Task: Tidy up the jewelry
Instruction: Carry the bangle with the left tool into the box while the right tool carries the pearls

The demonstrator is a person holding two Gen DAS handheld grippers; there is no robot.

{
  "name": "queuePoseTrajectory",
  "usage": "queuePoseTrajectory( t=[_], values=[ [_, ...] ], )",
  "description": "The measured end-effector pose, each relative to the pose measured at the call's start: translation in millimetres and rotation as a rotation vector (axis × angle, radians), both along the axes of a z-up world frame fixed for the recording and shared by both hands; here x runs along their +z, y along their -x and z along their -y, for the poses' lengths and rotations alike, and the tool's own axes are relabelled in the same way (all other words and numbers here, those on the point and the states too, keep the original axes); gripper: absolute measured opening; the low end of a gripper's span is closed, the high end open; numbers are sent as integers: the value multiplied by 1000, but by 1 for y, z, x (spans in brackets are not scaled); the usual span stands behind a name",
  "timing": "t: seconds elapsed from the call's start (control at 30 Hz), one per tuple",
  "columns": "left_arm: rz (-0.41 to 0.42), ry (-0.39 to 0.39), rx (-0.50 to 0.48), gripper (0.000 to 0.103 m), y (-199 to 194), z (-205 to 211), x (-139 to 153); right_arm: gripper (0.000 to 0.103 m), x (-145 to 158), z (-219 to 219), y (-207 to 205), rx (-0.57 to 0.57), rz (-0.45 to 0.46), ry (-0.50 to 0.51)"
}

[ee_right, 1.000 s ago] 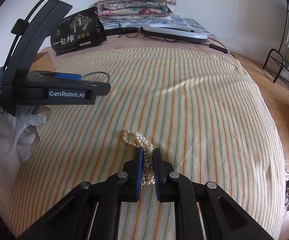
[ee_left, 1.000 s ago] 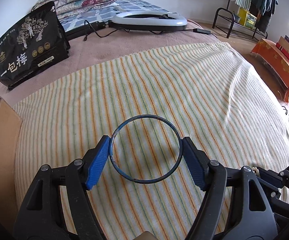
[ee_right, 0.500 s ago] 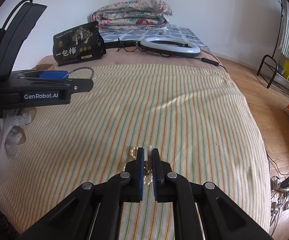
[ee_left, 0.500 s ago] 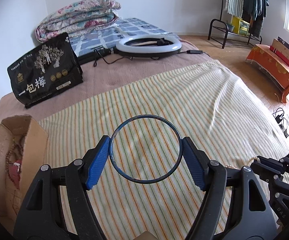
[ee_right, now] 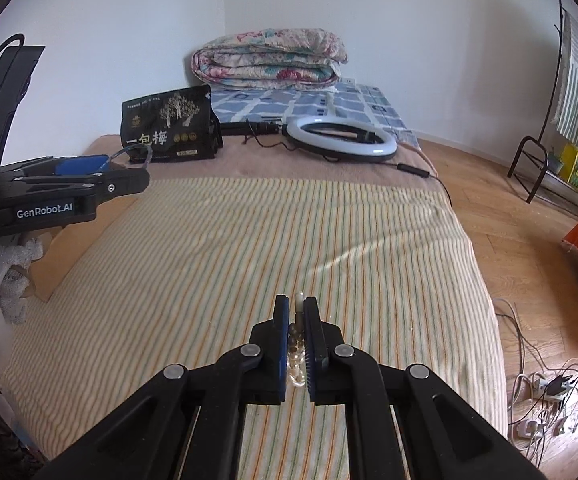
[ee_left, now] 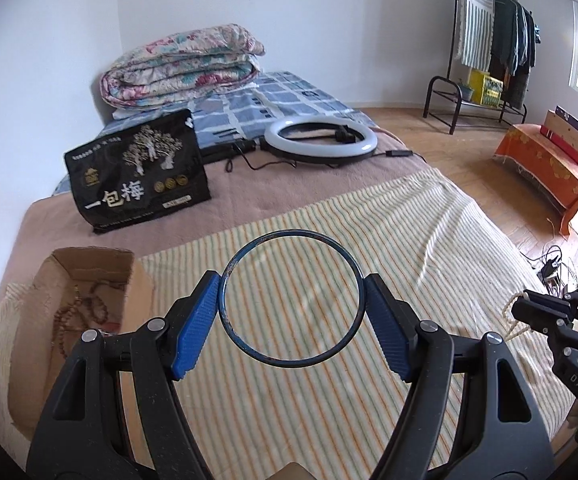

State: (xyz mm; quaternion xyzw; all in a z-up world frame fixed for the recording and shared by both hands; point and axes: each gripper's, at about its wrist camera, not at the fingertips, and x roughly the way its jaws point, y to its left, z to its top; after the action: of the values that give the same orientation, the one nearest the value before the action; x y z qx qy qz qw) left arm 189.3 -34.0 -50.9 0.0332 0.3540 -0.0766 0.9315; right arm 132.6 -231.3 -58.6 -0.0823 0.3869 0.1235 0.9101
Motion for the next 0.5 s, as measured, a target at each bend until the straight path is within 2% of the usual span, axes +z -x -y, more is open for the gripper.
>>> queuePoseTrajectory(
  t=[0.17,0.5],
  values=[
    [41,1,22,74,16,-23,20,4,20,-19,1,30,32,13],
    [92,-22,83,74,46,-70,42,4,57,-66,2,112,89,-12]
  ],
)
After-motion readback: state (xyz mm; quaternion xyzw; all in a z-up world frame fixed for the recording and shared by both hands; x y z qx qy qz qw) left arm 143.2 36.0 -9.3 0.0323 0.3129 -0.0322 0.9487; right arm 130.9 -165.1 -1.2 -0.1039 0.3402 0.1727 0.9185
